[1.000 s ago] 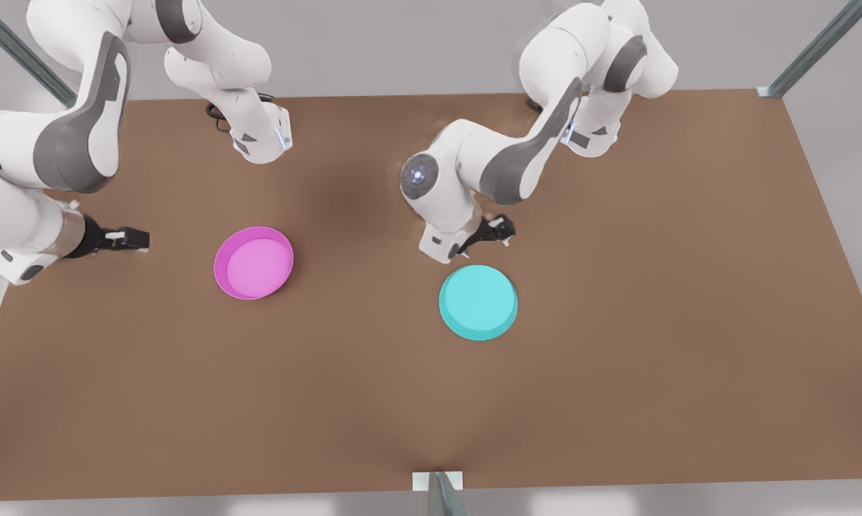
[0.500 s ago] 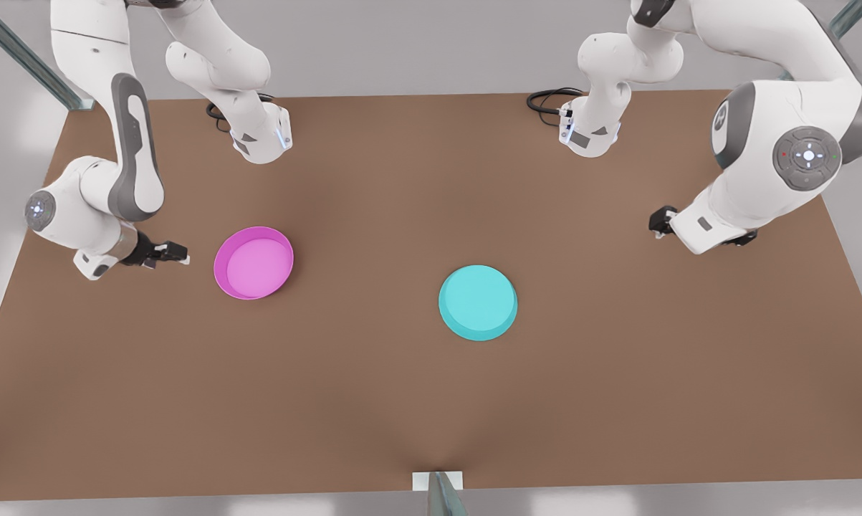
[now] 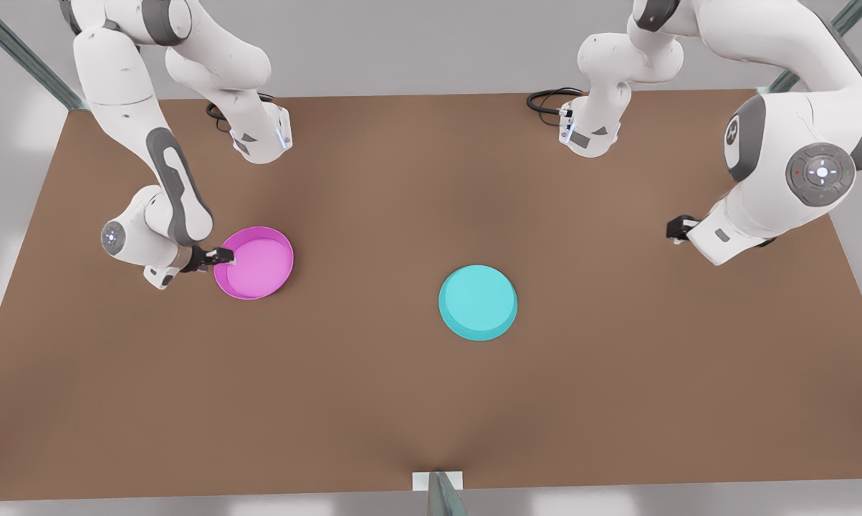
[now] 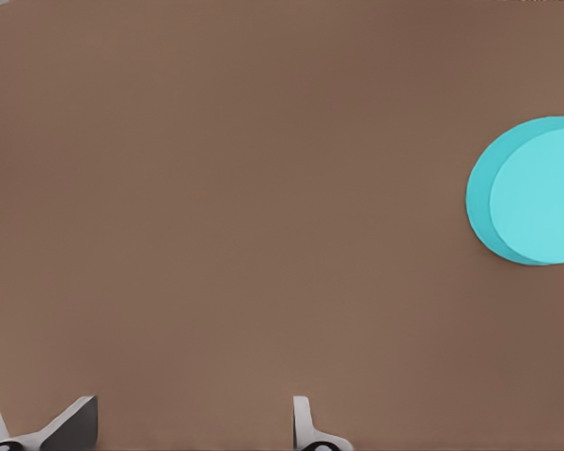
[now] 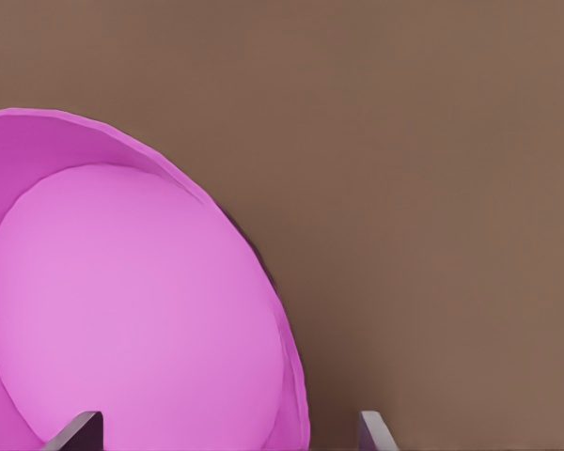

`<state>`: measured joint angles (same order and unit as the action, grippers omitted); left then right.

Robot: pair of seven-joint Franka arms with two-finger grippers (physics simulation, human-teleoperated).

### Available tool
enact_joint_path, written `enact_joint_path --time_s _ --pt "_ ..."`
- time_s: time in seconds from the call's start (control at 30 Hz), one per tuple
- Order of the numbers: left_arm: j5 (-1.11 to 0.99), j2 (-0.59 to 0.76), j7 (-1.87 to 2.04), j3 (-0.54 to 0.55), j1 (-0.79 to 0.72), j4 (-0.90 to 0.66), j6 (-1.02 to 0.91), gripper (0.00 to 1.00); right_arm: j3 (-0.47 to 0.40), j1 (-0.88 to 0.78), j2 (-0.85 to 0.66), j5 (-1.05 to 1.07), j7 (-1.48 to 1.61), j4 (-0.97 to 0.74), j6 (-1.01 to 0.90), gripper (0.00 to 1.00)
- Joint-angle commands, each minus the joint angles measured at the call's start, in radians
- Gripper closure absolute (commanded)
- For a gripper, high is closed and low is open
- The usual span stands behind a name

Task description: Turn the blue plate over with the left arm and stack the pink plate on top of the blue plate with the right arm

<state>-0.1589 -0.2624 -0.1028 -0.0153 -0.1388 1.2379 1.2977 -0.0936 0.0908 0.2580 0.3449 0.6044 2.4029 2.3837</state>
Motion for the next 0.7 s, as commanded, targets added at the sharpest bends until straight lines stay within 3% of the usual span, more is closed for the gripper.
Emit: enact_joint_path --time_s 0.0,0.07,0.13,0.23,0.47,0.5,0.57,0.67 --pt "-0.001 0.000 0.000 0.000 0.001 0.000 0.000 0.00 0.000 0.000 0.001 0.000 0.000 0.002 0.000 0.00" --pt "-0.001 0.000 0.000 0.000 0.001 0.000 0.000 0.00 0.000 0.000 0.004 0.000 0.002 0.013 0.000 0.00" --pt "-0.002 0.000 0.000 0.000 0.001 0.002 0.000 0.00 0.000 0.000 0.006 0.003 0.000 0.015 0.000 0.19" --pt "-0.002 0.000 0.000 -0.002 0.001 0.002 0.000 0.00 -0.002 0.007 0.017 0.115 0.161 0.010 0.009 0.21" --pt "-0.001 0.000 0.000 -0.002 0.001 0.003 0.000 0.00 -0.003 0.017 0.029 0.158 0.245 0.007 0.043 0.26" --pt "-0.001 0.000 0.000 -0.002 0.001 0.003 0.000 0.00 -0.003 0.015 0.032 0.157 0.245 0.005 0.043 0.34" --pt "-0.001 0.000 0.000 -0.002 0.001 0.003 0.000 0.00 -0.002 0.017 0.035 0.158 0.245 0.002 0.042 0.61" --pt "-0.001 0.000 0.000 -0.002 0.001 0.005 -0.003 0.00 -0.003 0.015 0.038 0.158 0.265 -0.004 0.042 0.63"
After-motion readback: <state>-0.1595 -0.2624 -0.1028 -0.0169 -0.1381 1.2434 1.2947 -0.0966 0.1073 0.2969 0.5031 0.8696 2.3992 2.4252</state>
